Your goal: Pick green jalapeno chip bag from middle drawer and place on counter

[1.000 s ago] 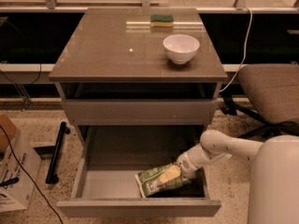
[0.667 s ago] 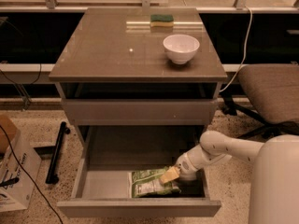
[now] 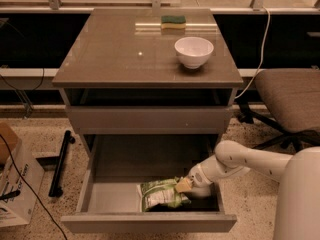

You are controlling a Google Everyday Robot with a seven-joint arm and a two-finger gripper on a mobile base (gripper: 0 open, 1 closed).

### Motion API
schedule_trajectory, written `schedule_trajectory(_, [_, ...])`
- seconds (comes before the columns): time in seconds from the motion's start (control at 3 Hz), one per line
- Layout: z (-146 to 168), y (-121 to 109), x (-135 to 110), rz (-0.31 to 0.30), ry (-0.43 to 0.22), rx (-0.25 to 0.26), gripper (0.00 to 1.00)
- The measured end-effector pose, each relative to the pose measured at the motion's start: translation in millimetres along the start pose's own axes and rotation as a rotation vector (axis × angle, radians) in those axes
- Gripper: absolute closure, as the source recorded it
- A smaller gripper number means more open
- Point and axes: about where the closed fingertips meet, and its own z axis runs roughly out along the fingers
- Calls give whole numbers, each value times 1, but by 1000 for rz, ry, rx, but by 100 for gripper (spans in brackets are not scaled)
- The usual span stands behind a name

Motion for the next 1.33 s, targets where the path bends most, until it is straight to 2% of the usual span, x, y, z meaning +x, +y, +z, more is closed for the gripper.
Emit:
schedule_trajectory(0.33, [-12,10,-11,-7,-51,-5,100])
schedule_trajectory(0.67, [-45,26,-34,-57,-134,-3,100])
schedule_trajectory(1.0, [-96,52,-66,-184,-206,27,100])
schedule_trajectory(1.33, [-190,106,-108,-455,-294,57,100])
